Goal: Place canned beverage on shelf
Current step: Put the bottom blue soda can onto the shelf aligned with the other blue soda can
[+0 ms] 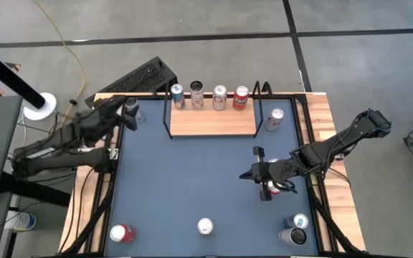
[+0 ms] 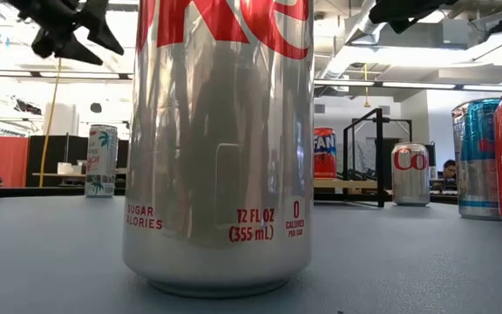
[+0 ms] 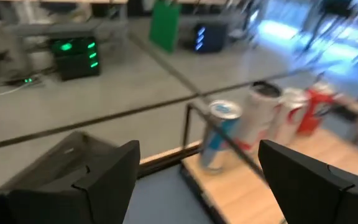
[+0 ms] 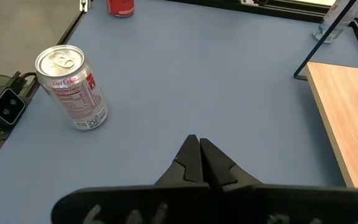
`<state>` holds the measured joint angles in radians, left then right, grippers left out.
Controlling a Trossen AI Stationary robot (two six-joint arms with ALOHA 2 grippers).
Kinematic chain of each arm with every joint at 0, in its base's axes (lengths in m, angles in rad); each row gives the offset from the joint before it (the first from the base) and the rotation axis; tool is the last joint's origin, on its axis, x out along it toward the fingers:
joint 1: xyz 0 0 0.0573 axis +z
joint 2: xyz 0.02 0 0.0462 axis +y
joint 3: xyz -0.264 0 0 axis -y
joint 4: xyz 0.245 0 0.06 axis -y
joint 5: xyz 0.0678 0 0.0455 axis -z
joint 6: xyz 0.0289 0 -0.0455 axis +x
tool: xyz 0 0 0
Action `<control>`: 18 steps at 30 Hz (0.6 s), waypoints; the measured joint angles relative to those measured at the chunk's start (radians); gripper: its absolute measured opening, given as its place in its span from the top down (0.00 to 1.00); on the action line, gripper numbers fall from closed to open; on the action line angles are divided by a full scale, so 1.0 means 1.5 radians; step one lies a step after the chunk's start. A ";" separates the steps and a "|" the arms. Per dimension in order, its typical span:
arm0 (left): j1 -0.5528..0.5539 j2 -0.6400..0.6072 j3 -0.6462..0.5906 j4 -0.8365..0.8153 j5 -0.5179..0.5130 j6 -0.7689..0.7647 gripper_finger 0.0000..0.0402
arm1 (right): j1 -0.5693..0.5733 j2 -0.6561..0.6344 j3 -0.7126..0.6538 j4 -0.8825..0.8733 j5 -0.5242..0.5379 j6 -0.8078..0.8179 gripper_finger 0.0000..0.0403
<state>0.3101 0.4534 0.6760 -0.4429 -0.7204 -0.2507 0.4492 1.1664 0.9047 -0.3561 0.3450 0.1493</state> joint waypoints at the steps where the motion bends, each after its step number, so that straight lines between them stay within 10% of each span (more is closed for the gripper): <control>1: 0.013 0.027 0.026 -0.026 0.001 -0.001 0.21 | 0.000 0.000 0.000 0.000 0.000 0.000 1.00; 5: 0.056 0.125 0.099 -0.062 0.110 0.014 0.21 | 0.000 0.000 0.000 0.000 0.000 0.004 1.00; 12: 0.036 0.256 0.122 0.142 0.610 0.113 0.21 | -0.001 -0.009 0.005 -0.023 -0.001 0.114 1.00; 18: -0.056 0.384 0.122 0.336 0.703 0.132 0.21 | -0.032 -0.044 0.047 -0.172 -0.003 0.256 1.00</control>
<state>0.2262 1.0294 0.8589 0.0614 0.3340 -0.0522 0.4012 1.0998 0.9747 -0.6147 0.3401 0.5329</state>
